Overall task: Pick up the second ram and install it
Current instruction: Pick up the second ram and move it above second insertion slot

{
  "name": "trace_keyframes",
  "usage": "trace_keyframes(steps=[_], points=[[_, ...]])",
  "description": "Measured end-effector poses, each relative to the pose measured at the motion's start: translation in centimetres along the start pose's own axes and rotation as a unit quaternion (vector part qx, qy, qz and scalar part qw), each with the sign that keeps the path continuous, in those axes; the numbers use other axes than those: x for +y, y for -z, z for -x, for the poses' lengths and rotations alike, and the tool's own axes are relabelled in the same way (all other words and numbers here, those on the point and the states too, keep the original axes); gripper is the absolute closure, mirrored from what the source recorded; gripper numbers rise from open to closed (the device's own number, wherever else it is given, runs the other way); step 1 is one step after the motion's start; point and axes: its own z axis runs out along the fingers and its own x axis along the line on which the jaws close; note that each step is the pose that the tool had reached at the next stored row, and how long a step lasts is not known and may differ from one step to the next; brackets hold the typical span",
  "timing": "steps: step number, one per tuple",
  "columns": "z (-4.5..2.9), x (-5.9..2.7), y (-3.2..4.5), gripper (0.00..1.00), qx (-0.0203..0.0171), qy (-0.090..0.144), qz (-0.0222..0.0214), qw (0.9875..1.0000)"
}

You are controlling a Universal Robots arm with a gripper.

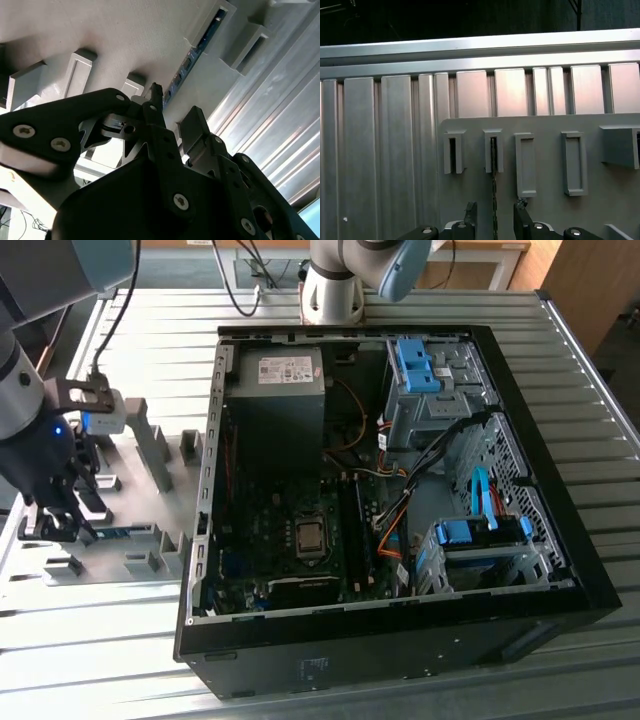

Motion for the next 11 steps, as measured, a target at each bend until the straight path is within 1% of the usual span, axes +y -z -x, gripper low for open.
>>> trace_keyframes(steps=[6, 11], points=[[-0.05, -0.01, -0.98, 0.58, -0.0001, 0.001, -0.0003, 1.0000], [-0.16, 0.04, -1.57, 0.60, -0.0001, 0.003, -0.0014, 1.0000]])
